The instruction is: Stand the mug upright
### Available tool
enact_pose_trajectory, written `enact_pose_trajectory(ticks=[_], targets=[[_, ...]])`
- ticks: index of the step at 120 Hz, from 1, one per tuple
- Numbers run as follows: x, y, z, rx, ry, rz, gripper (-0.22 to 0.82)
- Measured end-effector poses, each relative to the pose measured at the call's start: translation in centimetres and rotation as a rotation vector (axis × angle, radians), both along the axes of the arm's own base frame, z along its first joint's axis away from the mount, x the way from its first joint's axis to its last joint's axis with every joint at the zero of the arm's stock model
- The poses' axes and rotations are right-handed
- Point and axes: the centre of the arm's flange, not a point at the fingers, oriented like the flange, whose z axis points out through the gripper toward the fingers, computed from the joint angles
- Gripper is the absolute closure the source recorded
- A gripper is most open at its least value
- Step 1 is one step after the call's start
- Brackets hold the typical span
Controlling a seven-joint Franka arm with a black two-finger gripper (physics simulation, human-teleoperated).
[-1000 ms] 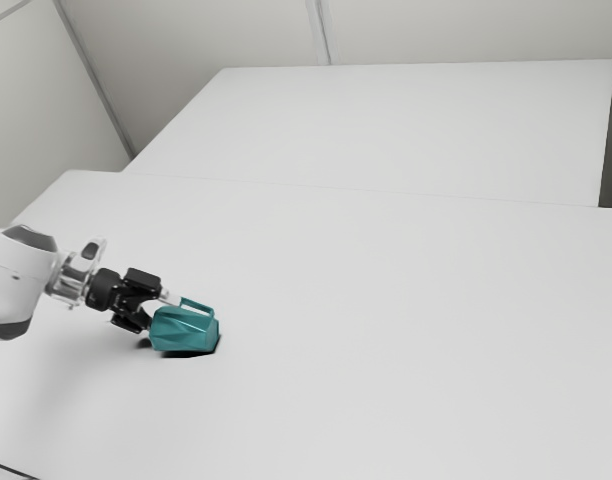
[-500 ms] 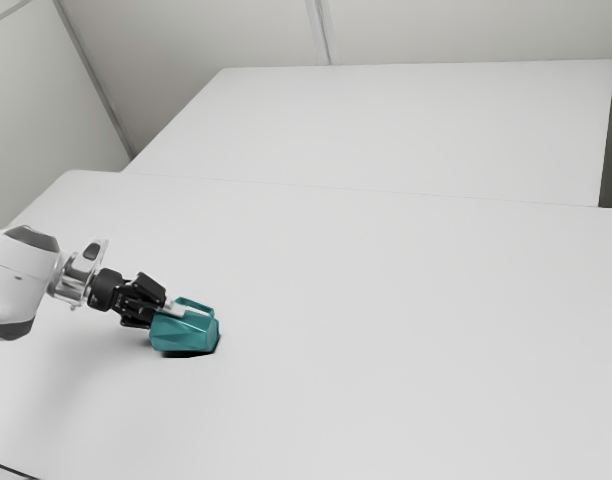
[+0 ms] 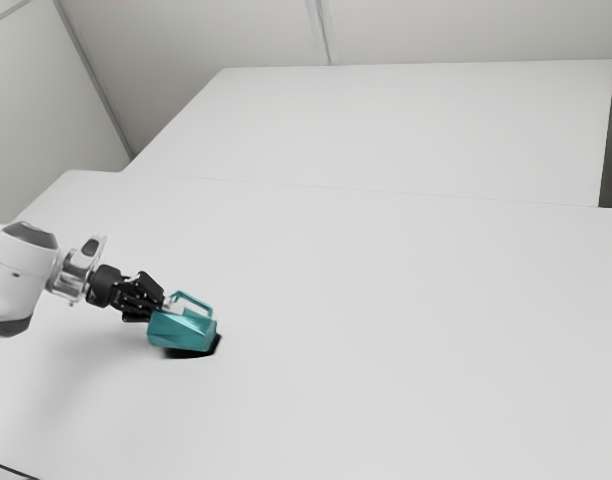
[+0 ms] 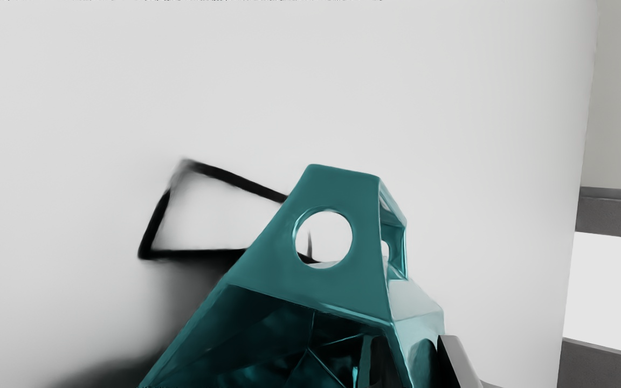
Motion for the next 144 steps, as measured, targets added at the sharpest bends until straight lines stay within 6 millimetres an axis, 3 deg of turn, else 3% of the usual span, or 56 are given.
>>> enact_pose_trajectory(ticks=[29, 65, 96, 123, 144], targets=[[0.7, -0.7, 1.0, 0.005, -0.018, -0.016, 0.78], [2.5, -2.4, 4.5, 0.03, -0.059, -0.07, 0.79], [4.8, -4.0, 7.5, 0.176, -0.013, -0.186, 0.79], [8.1, -6.4, 11.3, 0.359, 0.017, -0.278, 0.79], [9.6, -8.5, 11.0, 0.485, 0.073, -0.318, 0.79]])
